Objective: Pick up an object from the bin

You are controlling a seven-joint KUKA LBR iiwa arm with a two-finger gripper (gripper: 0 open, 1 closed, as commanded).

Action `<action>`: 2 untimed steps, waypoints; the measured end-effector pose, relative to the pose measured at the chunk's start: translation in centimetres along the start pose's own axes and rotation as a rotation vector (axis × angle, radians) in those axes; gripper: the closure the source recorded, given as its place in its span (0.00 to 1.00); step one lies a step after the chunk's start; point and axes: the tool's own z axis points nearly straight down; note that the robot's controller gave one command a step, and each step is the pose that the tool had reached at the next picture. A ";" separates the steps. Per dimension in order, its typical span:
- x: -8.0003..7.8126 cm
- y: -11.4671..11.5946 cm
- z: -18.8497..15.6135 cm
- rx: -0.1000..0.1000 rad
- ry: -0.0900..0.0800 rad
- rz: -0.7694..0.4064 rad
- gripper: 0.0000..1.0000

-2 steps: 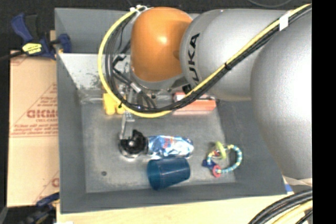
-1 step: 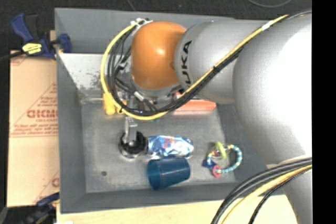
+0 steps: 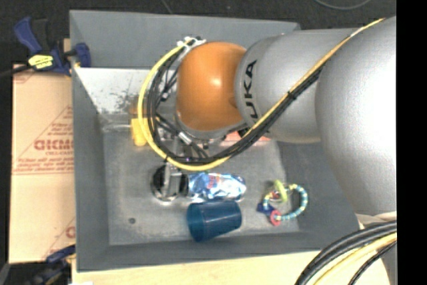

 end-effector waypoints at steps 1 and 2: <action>-5.8 -1.4 3.1 0.001 0.003 0.062 0.00; -1.3 -4.4 6.7 -0.003 -0.002 0.138 1.00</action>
Offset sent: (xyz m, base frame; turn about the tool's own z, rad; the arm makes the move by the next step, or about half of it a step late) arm 0.0161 -0.0422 -0.0672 0.1412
